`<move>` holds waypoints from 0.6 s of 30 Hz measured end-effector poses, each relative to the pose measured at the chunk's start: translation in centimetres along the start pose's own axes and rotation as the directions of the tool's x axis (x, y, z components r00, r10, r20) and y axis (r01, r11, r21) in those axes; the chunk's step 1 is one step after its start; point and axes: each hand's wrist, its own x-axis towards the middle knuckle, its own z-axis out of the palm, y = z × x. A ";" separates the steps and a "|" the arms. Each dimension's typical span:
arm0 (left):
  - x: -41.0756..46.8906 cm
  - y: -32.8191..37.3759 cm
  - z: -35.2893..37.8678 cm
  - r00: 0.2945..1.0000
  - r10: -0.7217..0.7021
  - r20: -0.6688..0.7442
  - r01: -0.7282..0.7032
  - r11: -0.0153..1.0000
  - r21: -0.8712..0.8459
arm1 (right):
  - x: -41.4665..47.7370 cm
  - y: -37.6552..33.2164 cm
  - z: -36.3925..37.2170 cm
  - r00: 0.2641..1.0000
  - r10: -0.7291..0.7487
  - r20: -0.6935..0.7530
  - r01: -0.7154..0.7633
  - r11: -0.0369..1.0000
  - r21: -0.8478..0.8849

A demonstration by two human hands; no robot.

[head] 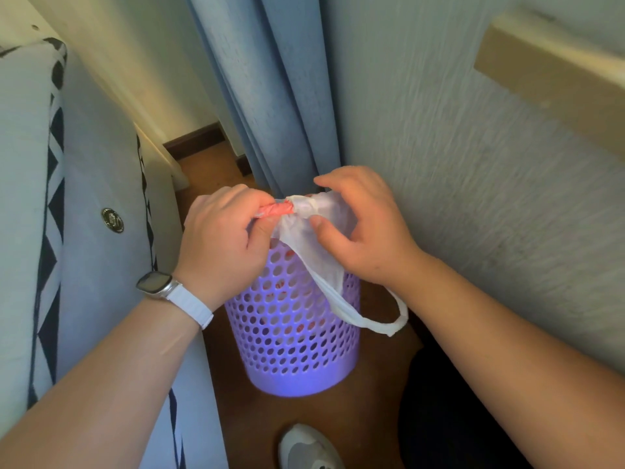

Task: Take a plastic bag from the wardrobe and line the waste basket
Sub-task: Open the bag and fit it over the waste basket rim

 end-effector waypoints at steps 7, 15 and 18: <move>0.1 0.3 0.0 0.998 0.035 -0.059 -0.037 0.999 -0.023 | -0.2 0.5 0.6 0.990 0.102 -0.097 -0.099 0.994 0.034; -0.4 1.7 -0.9 0.994 0.101 -0.047 -0.101 0.995 0.011 | -0.3 -0.7 0.7 0.978 0.059 -0.199 -0.070 0.996 -0.049; -0.2 2.7 -0.7 0.992 0.115 -0.059 -0.114 0.993 0.004 | -0.2 -1.4 0.9 0.977 -0.006 -0.212 -0.017 0.994 -0.106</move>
